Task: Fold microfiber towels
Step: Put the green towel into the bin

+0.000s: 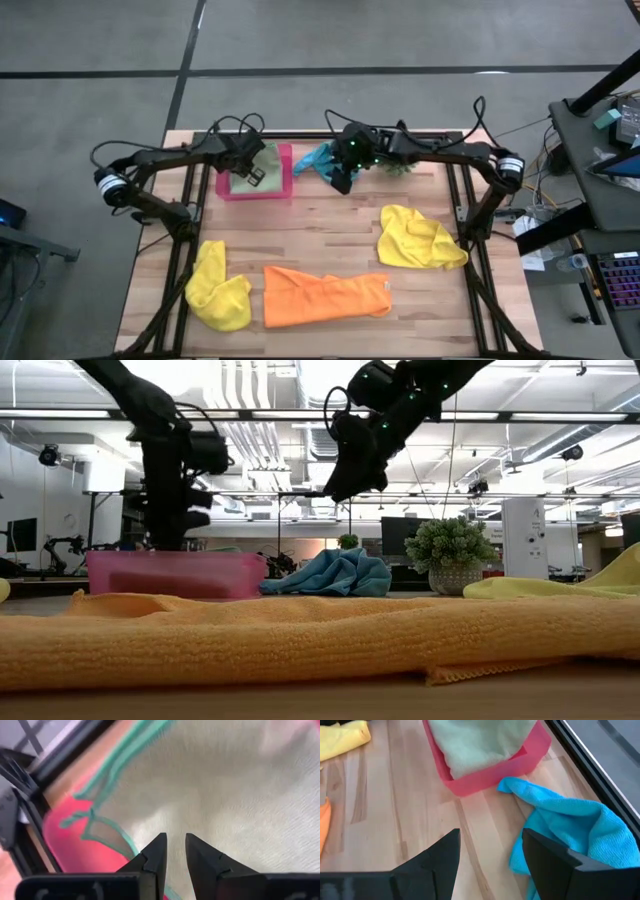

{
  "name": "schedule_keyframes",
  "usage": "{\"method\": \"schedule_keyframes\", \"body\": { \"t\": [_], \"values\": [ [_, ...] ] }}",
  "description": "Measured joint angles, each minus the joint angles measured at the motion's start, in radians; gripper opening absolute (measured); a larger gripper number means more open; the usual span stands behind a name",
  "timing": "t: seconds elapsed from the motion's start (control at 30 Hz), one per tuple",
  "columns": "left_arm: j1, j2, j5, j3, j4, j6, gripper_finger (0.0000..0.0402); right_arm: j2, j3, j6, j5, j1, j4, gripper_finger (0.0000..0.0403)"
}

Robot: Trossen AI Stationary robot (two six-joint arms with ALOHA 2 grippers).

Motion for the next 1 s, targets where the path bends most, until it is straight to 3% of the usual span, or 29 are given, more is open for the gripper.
{"method": "schedule_keyframes", "body": {
  "t": [0.33,0.53,0.67,0.8,1.0],
  "values": [
    [0.0,0.067,0.023,-0.076,-0.015,-0.066,0.0056,-0.008,-0.045,0.008,0.0,0.0,0.03,0.0203],
    [0.002,0.023,-0.003,0.024,-0.135,-0.055,0.0056,-0.008,-0.045,0.007,0.0,0.0,0.031,0.0203],
    [0.019,-0.015,-0.001,0.101,-0.131,0.071,0.0056,-0.008,-0.045,0.008,0.0,0.0,0.041,0.0203],
    [0.083,-0.018,0.047,0.165,-0.124,0.176,0.0056,-0.008,-0.045,0.015,0.0,0.0,0.043,0.0203],
    [0.207,0.015,0.169,0.185,-0.1,0.202,0.0071,-0.008,-0.045,0.016,0.0,0.0,0.046,0.0203]
  ]
}}
